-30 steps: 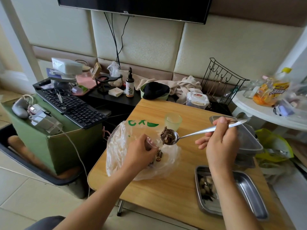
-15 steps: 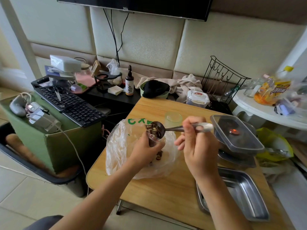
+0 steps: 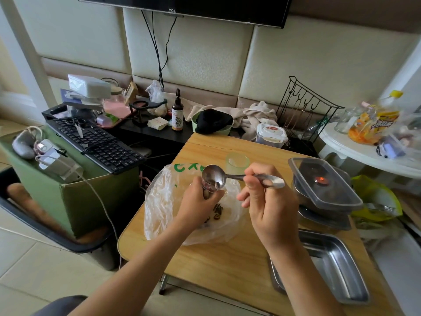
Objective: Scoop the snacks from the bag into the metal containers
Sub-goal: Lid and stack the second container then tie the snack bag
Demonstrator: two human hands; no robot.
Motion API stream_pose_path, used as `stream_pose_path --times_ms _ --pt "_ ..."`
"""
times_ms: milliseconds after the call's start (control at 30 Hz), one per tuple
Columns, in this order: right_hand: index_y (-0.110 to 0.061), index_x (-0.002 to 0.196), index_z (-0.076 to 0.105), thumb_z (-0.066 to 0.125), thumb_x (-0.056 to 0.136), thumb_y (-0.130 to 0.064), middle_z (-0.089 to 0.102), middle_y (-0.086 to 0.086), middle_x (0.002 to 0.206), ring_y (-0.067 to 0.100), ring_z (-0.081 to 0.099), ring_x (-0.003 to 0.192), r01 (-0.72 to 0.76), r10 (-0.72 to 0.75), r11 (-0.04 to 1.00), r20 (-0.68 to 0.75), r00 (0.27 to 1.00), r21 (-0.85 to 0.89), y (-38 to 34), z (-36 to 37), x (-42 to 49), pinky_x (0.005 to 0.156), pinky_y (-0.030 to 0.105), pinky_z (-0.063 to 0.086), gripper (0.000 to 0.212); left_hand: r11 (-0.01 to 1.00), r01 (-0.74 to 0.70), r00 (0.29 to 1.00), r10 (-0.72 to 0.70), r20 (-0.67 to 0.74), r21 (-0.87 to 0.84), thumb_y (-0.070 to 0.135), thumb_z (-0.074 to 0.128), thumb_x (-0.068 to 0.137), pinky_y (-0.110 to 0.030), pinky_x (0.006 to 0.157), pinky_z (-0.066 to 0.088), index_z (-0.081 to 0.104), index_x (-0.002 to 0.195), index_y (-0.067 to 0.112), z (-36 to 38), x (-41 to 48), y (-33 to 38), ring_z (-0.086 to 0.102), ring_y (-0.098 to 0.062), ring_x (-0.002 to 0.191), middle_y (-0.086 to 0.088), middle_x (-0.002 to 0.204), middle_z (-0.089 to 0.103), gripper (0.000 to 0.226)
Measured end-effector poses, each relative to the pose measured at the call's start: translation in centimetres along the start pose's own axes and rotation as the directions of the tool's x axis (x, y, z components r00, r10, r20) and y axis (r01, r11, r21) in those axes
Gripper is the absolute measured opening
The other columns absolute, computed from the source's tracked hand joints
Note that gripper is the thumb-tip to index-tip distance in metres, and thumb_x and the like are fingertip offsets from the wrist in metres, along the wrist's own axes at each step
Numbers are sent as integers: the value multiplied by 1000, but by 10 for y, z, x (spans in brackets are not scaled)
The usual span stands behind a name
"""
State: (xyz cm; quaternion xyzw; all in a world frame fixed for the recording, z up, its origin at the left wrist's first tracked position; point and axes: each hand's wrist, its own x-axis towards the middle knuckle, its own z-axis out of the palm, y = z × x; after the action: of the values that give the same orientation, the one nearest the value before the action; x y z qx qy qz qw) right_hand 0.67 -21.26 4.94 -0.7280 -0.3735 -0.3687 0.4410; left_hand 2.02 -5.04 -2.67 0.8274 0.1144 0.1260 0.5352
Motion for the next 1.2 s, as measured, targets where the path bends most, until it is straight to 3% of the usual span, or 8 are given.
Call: stream_pose_path --times_ms 300,400,500,567,667,833,1000,1200 --pt "-17 106 53 37 112 -36 63 0 79 3 63 59 25 -25 1000 39 999 1 -1 -1 0 47 26 51 25 1000 -15 1000 15 -10 22 35 74 92 -20 56 40 50 99 10 0 -1 -1 51 -14 66 1 79 56 35" --pt "-9 103 58 37 112 -31 64 -2 77 2 67 60 -30 28 999 -67 997 -31 3 -1 -1 44 25 51 32 1000 -7 1000 7 -2 14 35 74 93 -30 66 51 52 104 14 -2 -2 0 61 -17 77 -1 89 63 32" --pt "-11 107 57 37 112 -30 63 -4 67 6 69 57 -194 190 981 -233 954 8 7 -2 0 44 29 53 28 1000 7 1000 -7 -13 -14 34 71 96 -18 69 53 53 110 16 -6 -2 0 63 -11 85 -1 97 63 30" --pt "-11 108 54 36 112 -34 64 0 65 13 70 54 -376 389 921 -297 872 103 10 0 -2 45 38 56 30 1000 15 999 -16 -32 -19 36 69 97 -23 77 56 52 111 16 -8 -3 -1 63 -12 89 -2 100 63 30" --pt "-7 106 54 36 111 -36 67 15 72 23 73 57 -674 721 693 -256 644 255 21 7 -8 53 40 60 34 999 23 996 -25 -85 -23 37 66 98 -45 83 59 51 109 17 -11 -5 0 64 -19 92 -3 101 62 28" --pt "-7 109 57 37 112 -37 64 13 78 26 76 62 -888 946 319 -59 318 331 44 21 -16 61 35 61 36 998 -58 983 52 -178 -29 33 64 100 -41 73 56 50 104 16 -15 -14 6 61 -18 78 -2 85 61 22" --pt "-12 101 59 45 111 -39 70 10 87 18 68 52 -964 973 140 150 177 228 51 27 -19 44 24 40 32 986 -157 976 147 -162 -53 35 67 98 -45 71 57 49 102 22 -11 -19 8 65 -16 74 0 81 63 22" --pt "-5 77 67 57 104 -46 54 1 59 14 43 37 -995 971 82 219 94 61 52 38 -22 40 24 35 50 995 -92 993 95 -72 42 40 65 98 -52 85 54 42 104 21 -2 -19 2 58 -19 80 2 90 57 30"
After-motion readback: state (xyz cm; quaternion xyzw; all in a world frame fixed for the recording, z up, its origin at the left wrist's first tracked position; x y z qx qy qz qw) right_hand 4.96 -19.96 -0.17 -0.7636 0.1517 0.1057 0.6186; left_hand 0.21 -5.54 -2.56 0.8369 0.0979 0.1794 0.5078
